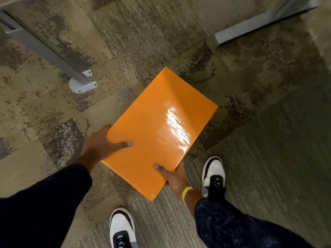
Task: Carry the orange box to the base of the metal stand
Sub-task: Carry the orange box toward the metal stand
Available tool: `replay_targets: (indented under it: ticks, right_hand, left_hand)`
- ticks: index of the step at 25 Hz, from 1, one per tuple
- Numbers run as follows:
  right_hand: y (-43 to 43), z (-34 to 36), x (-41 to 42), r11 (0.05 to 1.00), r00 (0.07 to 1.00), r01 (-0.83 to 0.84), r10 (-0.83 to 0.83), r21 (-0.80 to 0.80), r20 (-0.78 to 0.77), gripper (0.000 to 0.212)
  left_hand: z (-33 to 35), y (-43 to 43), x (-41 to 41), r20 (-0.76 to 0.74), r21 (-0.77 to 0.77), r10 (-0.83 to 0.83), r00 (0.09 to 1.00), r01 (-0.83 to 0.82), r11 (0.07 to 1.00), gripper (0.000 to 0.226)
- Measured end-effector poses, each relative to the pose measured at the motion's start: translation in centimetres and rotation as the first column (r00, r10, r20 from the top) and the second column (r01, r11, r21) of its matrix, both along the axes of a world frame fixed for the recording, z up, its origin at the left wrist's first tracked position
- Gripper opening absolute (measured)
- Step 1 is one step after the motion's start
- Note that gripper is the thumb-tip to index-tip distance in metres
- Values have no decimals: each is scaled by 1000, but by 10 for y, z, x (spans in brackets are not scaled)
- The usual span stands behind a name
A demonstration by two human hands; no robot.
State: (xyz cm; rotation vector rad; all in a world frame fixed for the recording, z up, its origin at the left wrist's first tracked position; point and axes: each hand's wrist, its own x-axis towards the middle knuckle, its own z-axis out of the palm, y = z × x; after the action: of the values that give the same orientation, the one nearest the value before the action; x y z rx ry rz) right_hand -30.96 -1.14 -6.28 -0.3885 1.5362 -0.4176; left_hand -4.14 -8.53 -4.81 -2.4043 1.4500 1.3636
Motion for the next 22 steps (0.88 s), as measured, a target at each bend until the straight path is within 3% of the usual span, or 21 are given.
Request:
replay_targets:
  ticks: [5, 9, 13, 17, 22]
  right_hand:
    - [-34, 35, -58, 999, 999, 36, -36, 17, -9, 76]
    - [-77, 47, -116, 997, 1000, -22, 22, 76, 8, 66]
    - [-124, 43, -180, 1000, 998, 14, -12, 27, -62, 56]
    - [-162, 30, -231, 1000, 997, 16, -14, 24, -70, 69]
    - [-190, -17, -266, 991, 988, 134, -132, 22, -73, 84]
  left_hand:
    - [32, -47, -59, -120, 19, 3, 993, -1, 1000, 124]
    - [38, -96, -116, -123, 0, -26, 992, 26, 1000, 117]
    - [30, -137, -174, -134, 31, -41, 990, 45, 999, 122]
    - [9, -177, -220, -262, -20, -86, 961, 83, 996, 96]
    - [-44, -246, -252, -409, -67, -234, 882, 227, 972, 85]
